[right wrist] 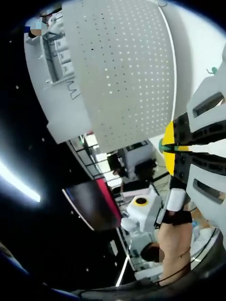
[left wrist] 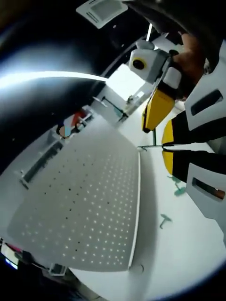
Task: Insert the hook assembly into the mounting plate slot until the hook locks in place.
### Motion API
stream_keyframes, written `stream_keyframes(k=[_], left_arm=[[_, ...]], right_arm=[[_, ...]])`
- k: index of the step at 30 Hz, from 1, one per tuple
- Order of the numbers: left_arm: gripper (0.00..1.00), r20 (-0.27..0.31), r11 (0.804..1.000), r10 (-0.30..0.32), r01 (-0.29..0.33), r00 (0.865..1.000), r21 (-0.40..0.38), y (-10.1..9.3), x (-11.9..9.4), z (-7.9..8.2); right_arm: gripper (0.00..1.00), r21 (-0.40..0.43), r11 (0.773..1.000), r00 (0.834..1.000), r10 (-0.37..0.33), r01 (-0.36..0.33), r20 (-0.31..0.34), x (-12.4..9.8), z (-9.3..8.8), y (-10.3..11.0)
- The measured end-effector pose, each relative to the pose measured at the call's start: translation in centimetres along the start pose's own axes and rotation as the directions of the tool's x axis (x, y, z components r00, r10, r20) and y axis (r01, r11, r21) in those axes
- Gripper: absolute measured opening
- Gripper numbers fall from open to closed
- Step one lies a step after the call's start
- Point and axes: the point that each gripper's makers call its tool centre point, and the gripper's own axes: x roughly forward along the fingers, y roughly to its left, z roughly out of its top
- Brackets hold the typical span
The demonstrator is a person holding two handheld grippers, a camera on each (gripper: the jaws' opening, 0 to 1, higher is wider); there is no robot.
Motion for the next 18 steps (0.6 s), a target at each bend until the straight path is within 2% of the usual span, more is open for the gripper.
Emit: stream_keyframes(k=[2,6,8,13,18], left_arm=[[0.02,-0.002,1.000,0.007,-0.007,1.000,0.016,0.0,0.0,0.1],[0.02,0.006,0.998,0.021,-0.022,1.000,0.057,0.0,0.0,0.5],[0.02,-0.007,0.995,0.042,-0.041,0.999,0.096,0.4,0.0,0.5],[0.01,-0.007,0.987,0.070,-0.068,0.998,0.144,0.7,-0.1,0.5],[0.02,-0.004,0.962,0.129,-0.124,0.992,0.242,1.6,-0.5,0.8]], right_arm=[[0.01,0.008,1.000,1.000,0.002,-0.002,-0.005,0.0,0.0,0.0],[0.02,0.144,0.989,1.000,0.013,-0.015,0.016,0.0,0.2,-0.2],[0.02,0.142,0.990,1.000,0.013,-0.012,-0.006,0.2,0.0,-0.4],[0.06,0.152,0.988,1.000,0.023,-0.020,-0.013,0.1,-0.1,0.0],[0.09,0.142,0.990,0.999,0.021,-0.017,-0.029,-0.1,-0.4,0.2]])
